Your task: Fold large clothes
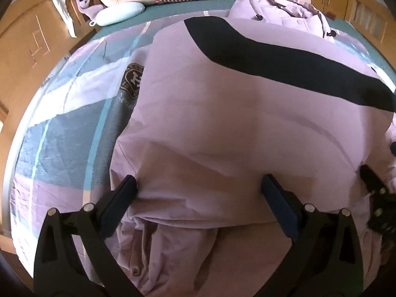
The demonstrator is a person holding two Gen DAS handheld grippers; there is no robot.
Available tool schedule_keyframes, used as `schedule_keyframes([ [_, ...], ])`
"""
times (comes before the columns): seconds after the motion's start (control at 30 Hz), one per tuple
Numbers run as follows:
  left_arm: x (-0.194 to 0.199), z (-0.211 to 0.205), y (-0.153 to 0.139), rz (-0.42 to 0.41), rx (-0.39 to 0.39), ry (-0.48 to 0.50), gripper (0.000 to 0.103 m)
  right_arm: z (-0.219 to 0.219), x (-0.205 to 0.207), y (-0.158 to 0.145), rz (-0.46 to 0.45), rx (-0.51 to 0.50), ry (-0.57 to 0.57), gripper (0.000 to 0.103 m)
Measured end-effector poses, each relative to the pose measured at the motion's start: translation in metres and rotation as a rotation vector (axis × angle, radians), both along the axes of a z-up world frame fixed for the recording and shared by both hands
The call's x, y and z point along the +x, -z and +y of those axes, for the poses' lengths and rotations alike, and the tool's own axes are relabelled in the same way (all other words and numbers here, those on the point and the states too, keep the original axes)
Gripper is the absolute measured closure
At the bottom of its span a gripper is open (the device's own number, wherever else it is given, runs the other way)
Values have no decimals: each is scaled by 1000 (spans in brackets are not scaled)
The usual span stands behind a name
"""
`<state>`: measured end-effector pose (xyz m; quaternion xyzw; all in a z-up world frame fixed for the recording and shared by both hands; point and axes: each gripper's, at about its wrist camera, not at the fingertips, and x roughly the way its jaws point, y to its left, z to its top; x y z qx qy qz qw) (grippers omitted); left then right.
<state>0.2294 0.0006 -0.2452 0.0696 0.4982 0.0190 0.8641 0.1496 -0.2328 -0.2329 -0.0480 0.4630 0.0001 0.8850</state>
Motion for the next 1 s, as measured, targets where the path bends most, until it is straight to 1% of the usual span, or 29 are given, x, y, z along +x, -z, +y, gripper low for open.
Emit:
schedule_keyframes([
  [0.03,1,0,0,2,2,0,2,-3,-1,-4,-10,6,3,1],
  [0.1,2,2,1,9,-12,-5,2,-6,-15,-19,-71,15,4,1],
  [0.13,1,2,0,12,-18,-7,2,-4,-20,-23,-84,40,-13,1],
  [0.17,1,3,0,14,-23,-8,2,-3,-23,-25,-73,76,-46,1],
  [0.2,1,3,0,14,-22,-8,2,0,-23,-21,-33,68,-59,1],
  [0.23,0,2,1,12,-18,-8,2,4,-20,-12,31,24,-60,1],
  [0.27,0,2,1,11,-13,-6,2,9,-17,8,121,-57,-54,1],
  [0.3,0,1,2,11,-8,-5,2,11,-18,18,132,-64,-64,1],
  [0.33,0,0,2,11,2,-2,2,10,-17,18,129,-50,-54,1],
  [0.4,0,-1,3,11,15,5,2,9,-14,15,164,-44,-43,1],
  [0.53,0,0,3,11,17,1,2,9,-18,15,185,-56,-58,1],
  [0.6,0,0,3,12,16,1,2,8,-13,8,169,-50,-59,1],
  [0.67,0,0,3,10,14,0,2,4,-16,-8,60,-14,-51,1],
  [0.7,0,0,4,10,14,0,2,1,-16,-18,-12,26,-46,1],
  [0.77,0,0,4,7,18,-1,2,-8,-6,-28,-87,91,-27,1],
  [0.8,0,0,4,6,18,0,2,-13,5,-26,-88,111,-15,1],
  [0.87,-1,0,4,2,21,-1,2,-21,32,-2,14,77,32,1],
  [0.9,-1,0,4,3,18,1,2,-23,38,9,33,78,36,1],
  [0.93,-1,0,4,5,17,2,2,-23,37,13,18,75,32,1],
  [1.0,-1,0,4,8,17,2,2,-15,37,12,21,9,28,1],
])
